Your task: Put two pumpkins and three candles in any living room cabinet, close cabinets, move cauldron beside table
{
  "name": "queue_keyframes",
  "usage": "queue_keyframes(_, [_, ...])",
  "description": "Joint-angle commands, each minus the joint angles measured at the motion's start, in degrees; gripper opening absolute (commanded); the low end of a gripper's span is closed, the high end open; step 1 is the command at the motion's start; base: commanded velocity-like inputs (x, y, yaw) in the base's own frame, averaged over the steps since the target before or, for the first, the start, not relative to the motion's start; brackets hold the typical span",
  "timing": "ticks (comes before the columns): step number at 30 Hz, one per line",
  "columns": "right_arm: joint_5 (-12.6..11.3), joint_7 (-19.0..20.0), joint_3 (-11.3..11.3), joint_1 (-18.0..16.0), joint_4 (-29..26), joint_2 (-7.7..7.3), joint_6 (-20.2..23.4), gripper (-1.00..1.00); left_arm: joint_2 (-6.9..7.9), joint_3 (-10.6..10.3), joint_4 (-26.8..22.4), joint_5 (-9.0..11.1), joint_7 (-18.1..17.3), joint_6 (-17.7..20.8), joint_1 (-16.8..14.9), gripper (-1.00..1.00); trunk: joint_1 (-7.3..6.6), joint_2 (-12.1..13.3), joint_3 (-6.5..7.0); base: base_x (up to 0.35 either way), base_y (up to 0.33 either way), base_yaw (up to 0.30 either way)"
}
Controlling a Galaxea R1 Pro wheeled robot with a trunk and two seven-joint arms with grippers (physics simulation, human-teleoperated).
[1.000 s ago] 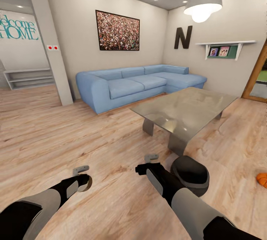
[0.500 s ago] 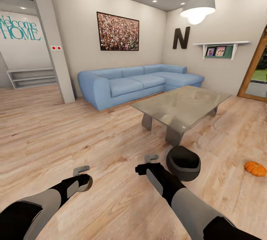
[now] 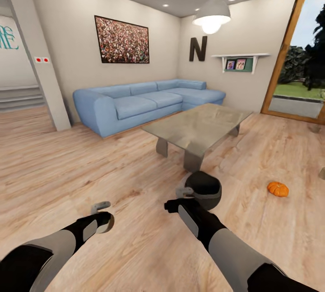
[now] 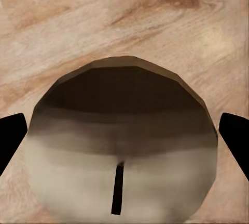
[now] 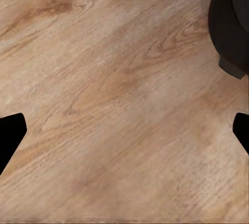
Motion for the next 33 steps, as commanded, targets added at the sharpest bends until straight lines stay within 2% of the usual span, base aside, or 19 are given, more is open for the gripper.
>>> queue_keyframes(1, [-0.6,-0.5,0.2,0.0,0.0,0.00,0.1,1.00,-0.01,-0.6,0.0,0.2,0.2,0.2,0.0,-1.00,-0.04,0.0,-0.01,-0.282,-0.143,-0.189])
queue_keyframes(8, [-0.6,-0.5,0.2,0.0,0.0,0.00,0.0,1.00,-0.67,-0.5,0.0,-2.6,0.3,0.2,-0.1,-1.00,-0.04,0.0,0.10,-0.265,-0.205,-0.064])
queue_keyframes(16, [-0.7,-0.5,0.2,-0.1,0.0,0.00,0.0,1.00,-1.10,-0.5,0.0,-2.8,0.4,0.1,0.0,-1.00,-0.04,0.0,0.13,-0.201,-0.250,-0.021])
queue_keyframes(21, [-2.2,-0.6,0.2,-0.1,0.1,0.00,0.0,1.00,-1.08,-0.5,0.0,-3.2,0.4,0.0,-0.1,-1.00,-0.04,0.0,0.27,-0.086,-0.214,-0.240])
queue_keyframes(27, [-2.6,-0.6,0.2,-0.1,2.7,0.00,-0.3,1.00,-1.23,-0.5,0.0,-3.3,0.2,0.3,-0.1,-1.00,-0.04,0.0,0.48,-0.009,-0.028,-0.275])
queue_keyframes(28, [-2.7,-0.6,0.2,-0.1,3.0,0.00,-0.6,1.00,-1.64,-0.5,0.0,-3.3,0.0,0.3,-0.1,-1.00,-0.04,0.0,0.52,-0.001,-0.004,-0.275])
queue_keyframes(30, [-2.7,-0.6,0.2,-0.1,4.0,0.00,-1.3,1.00,-3.60,-0.6,0.0,-3.6,-0.1,0.3,0.0,-1.00,-0.04,0.0,0.60,-0.001,-0.002,-0.275])
queue_keyframes(33, [-2.8,-0.6,0.1,-0.1,5.1,0.00,-1.6,1.00,-5.23,-0.6,0.1,-5.1,-0.1,0.4,0.0,-1.00,-0.04,0.0,0.72,0.000,-0.001,-0.275])
